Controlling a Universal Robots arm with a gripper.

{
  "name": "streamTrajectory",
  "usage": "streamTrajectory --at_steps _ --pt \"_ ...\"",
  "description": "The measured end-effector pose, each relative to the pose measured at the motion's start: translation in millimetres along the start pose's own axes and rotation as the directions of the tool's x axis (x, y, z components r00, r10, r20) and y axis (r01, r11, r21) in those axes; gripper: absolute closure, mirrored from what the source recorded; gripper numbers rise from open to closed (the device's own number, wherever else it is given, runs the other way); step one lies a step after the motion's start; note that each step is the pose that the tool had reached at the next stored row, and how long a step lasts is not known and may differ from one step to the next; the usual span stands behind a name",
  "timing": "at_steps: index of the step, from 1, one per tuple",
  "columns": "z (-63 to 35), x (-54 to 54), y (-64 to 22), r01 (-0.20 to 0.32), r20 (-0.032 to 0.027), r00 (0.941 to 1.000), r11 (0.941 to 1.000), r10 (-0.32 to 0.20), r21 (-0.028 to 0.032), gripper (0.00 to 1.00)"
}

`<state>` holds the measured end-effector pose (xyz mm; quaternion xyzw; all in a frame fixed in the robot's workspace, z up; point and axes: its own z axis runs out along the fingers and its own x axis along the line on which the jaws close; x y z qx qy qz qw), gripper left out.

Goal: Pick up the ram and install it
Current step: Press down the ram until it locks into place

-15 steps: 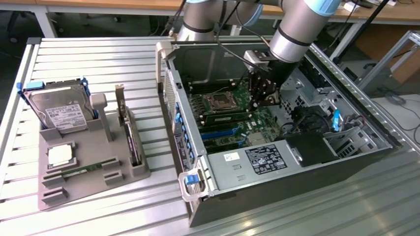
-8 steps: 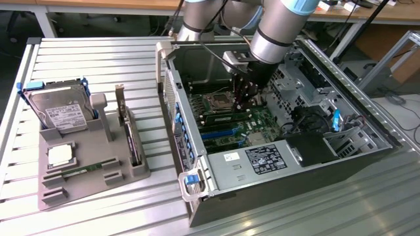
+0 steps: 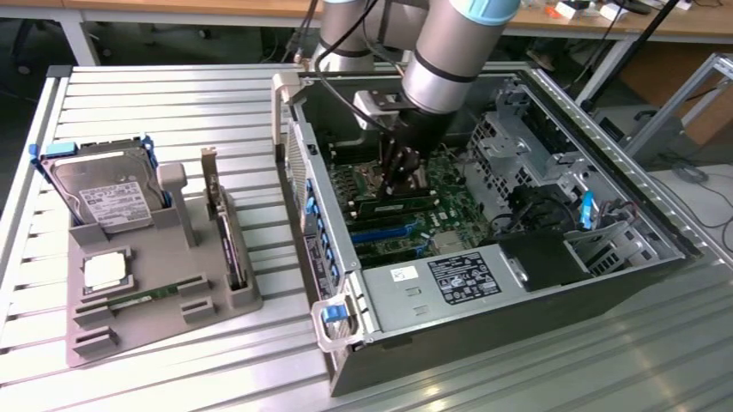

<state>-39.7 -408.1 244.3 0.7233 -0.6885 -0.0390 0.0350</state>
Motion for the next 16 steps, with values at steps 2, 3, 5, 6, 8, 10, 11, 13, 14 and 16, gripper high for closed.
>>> streamTrajectory --at_steps 2,3,5,6,8,10,11,13,14,16 --pt "1.8 -0.4 9.2 0.0 0.0 1.0 1.0 0.0 -0.0001 0.89" --pt "3.4 -0.5 10.0 0.0 0.0011 1.0 1.0 0.0 0.0001 0.89" --pt "8.4 -0.5 11.2 0.001 0.002 1.0 1.0 -0.001 -0.0001 0.89" --pt "9.8 -0.5 11.7 0.001 0.0019 1.0 1.0 -0.001 -0.0003 0.89" --pt "13.7 -0.5 11.7 0.001 0.0039 1.0 1.0 -0.001 -0.0001 0.89" --pt "16.1 -0.4 11.5 0.001 0.0061 1.0 1.0 -0.001 0.0 0.89" --pt "16.8 -0.4 11.4 0.001 0.0066 1.0 1.0 -0.001 0.0 0.89" --pt "2.8 -0.6 12.2 0.001 0.0069 1.0 1.0 -0.001 0.0002 0.89" --pt "-0.7 -0.7 12.1 0.001 0.0066 1.0 1.0 -0.001 0.0004 0.89" --pt "-3.8 -1.7 10.0 -0.002 0.0064 1.0 1.0 0.002 0.0004 0.89"
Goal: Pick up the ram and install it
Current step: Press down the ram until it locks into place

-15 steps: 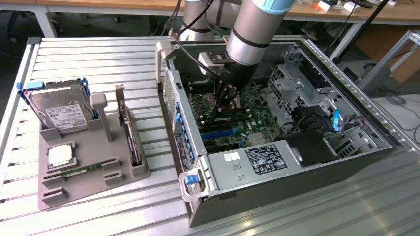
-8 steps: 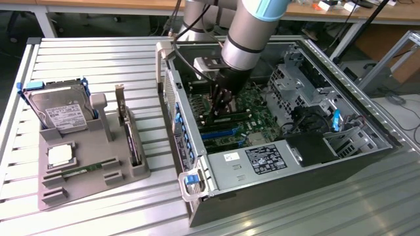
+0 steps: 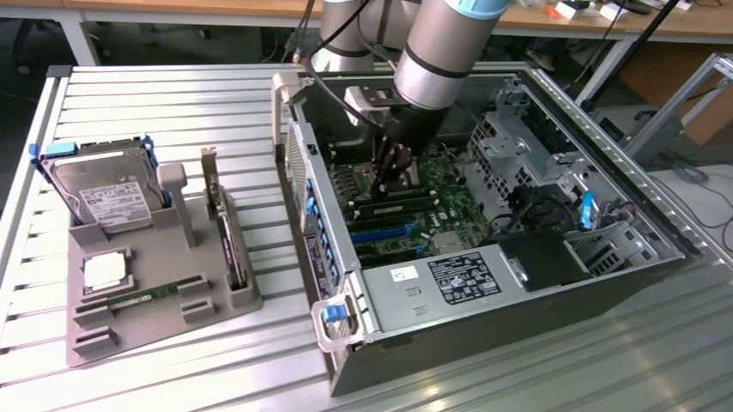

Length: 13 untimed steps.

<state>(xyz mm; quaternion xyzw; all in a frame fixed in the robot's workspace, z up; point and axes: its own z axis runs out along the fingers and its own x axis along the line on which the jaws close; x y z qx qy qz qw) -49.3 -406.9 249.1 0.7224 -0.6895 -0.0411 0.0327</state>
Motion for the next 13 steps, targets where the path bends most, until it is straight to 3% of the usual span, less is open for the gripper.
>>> streamTrajectory --at_steps 3,8,11,13 --pt "-1.1 -1.1 -10.6 -0.002 0.0 1.0 1.0 0.002 -0.0014 0.89" --pt "-6.0 -2.9 -59.4 -0.004 -0.0046 1.0 0.9999 0.004 -0.0152 0.89" --pt "-8.2 -3.9 -83.1 -0.005 -0.0077 1.0 0.9997 0.005 -0.022 0.89" --pt "-8.8 -4.2 -90.3 -0.005 -0.0082 1.0 0.9997 0.005 -0.024 0.89"
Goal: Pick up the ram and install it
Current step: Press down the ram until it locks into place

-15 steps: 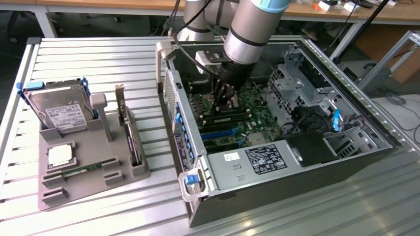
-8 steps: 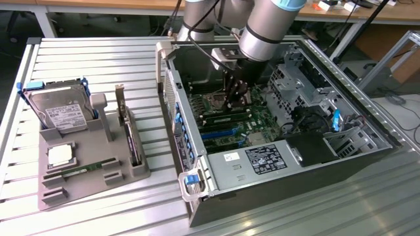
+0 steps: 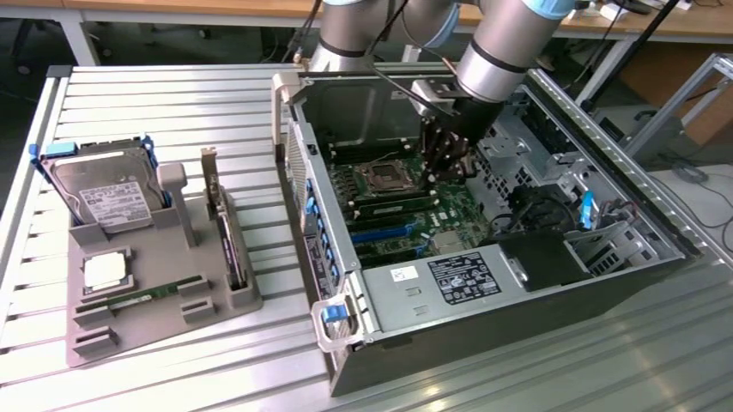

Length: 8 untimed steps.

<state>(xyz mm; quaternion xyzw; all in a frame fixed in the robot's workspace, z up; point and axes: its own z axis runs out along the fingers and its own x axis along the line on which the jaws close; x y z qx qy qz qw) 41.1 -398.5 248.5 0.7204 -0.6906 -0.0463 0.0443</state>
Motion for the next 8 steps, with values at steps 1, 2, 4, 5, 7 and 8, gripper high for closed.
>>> streamTrajectory --at_steps 1,2,4,5,7,8 --pt "-0.9 -0.4 -8.8 -0.001 -0.0008 1.0 1.0 0.001 -0.0027 0.89" --pt "-1.9 -0.7 -16.6 -0.001 -0.0018 1.0 1.0 0.001 -0.0051 0.89" --pt "-3.3 -1.3 -29.5 -0.002 -0.0035 1.0 1.0 0.002 -0.0084 0.89" --pt "-4.6 -1.5 -39.8 -0.003 -0.0049 1.0 0.9999 0.003 -0.0106 0.89" --pt "-6.0 -1.9 -48.9 -0.003 -0.0058 1.0 0.9999 0.003 -0.0109 0.89" --pt "-6.8 -2.0 -49.9 -0.003 -0.0061 1.0 0.9999 0.003 -0.011 0.89"
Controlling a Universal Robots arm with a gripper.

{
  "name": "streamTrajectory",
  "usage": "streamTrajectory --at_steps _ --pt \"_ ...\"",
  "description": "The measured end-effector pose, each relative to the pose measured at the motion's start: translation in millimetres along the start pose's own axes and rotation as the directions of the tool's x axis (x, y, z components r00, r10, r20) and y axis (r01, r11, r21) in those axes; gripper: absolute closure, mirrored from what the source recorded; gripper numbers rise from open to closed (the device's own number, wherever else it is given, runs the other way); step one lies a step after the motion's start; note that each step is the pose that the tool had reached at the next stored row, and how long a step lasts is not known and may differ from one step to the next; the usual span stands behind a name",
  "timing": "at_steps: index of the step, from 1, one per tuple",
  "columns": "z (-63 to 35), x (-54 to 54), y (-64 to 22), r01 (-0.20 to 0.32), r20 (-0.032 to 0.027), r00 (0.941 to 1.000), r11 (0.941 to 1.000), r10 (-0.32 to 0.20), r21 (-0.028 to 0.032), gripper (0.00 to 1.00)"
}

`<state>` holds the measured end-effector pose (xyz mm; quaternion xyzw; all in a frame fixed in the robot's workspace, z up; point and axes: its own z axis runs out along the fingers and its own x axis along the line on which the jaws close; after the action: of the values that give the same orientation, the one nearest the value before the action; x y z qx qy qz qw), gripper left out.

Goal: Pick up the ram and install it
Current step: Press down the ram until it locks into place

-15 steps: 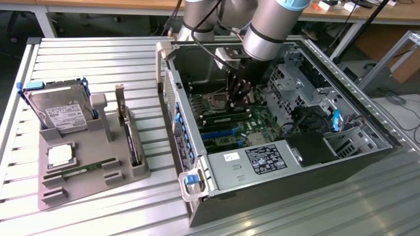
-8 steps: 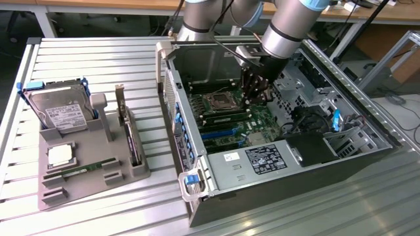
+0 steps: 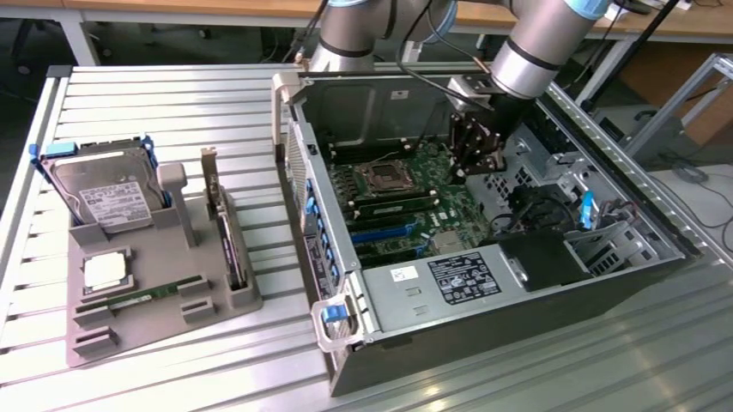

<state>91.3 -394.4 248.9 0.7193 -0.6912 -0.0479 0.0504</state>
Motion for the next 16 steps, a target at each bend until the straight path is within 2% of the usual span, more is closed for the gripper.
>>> streamTrajectory --at_steps 1,4,5,8,9,11,12,13,14,15,16 --pt "-1.3 -0.1 -0.5 0.0 0.0001 1.0 1.0 0.0 0.0 0.89" --pt "-17.3 -0.2 0.9 0.0 0.0001 1.0 1.0 0.0 0.0 0.89" --pt "-28.0 -0.1 2.1 0.0 0.0002 1.0 1.0 0.0 0.0 0.89" --pt "-45.7 -0.1 4.4 0.0 -0.0004 1.0 1.0 0.0 0.0 0.89" --pt "-49.2 -0.1 4.9 0.0 -0.0004 1.0 1.0 0.0 0.0 0.89" --pt "-49.6 -0.2 4.9 0.0 -0.0002 1.0 1.0 0.0 0.0 0.89" --pt "-49.6 -0.2 4.9 0.0 -0.0014 1.0 0.9999 0.0 0.0132 0.89" --pt "-49.3 -0.1 4.9 -0.001 -0.0025 1.0 0.9994 0.001 0.0345 0.89" --pt "-49.1 -0.1 4.9 -0.001 -0.0044 1.0 0.9981 0.001 0.0619 0.89" --pt "-48.8 -0.1 4.9 -0.001 -0.0061 1.0 0.9963 0.001 0.0864 0.89" --pt "-48.6 -0.1 4.8 -0.001 -0.0071 1.0 0.9946 0.002 0.1038 0.89"
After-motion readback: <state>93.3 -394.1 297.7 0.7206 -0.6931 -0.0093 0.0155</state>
